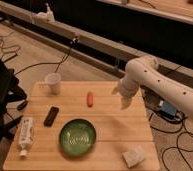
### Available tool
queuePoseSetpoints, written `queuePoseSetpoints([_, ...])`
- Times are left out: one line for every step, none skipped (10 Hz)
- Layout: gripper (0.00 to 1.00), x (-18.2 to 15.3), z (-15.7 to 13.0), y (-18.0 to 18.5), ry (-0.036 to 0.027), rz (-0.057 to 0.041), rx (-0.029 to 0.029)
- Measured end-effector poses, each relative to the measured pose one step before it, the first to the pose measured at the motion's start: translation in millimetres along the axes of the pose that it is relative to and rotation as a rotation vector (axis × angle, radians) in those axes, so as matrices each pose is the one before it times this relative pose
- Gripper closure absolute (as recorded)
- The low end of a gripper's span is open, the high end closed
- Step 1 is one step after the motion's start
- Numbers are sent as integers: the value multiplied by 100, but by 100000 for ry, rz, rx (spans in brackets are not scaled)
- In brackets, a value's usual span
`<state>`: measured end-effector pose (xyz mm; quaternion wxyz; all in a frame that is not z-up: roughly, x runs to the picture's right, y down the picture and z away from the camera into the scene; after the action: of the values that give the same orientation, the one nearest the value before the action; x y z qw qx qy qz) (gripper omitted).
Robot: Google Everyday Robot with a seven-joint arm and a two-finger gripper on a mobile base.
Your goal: Place the pepper on the white sponge
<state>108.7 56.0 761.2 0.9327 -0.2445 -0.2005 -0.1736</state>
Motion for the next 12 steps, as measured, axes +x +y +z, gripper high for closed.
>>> queuePoseSetpoints([35, -1025, 285, -853, -2712, -1589, 921])
queuePoseSetpoints([35, 104, -39, 54, 13, 172, 87])
queuePoseSetpoints([35, 153, -41, 95, 186, 212, 26])
queuePoseSetpoints([35, -95, 20, -50, -71, -144, -29])
queuePoseSetpoints([35, -176, 88, -65, -191, -272, -156])
queuePoseSetpoints([35, 179, -102, 88, 641, -6, -161])
queuePoseSetpoints([35, 661, -55, 434, 2701, -607, -1058])
queuePoseSetpoints([35, 626, 231, 498, 3055, -1476, -1873])
queuePoseSetpoints([35, 238, 380, 35, 919, -1282, -544])
queuePoseSetpoints([35, 157, 760, -236, -140, -1086, -66])
queuePoseSetpoints([35, -24, 672, -462, -1429, -130, 609])
queuePoseSetpoints([35, -17, 1009, -936, -2578, -96, 1173])
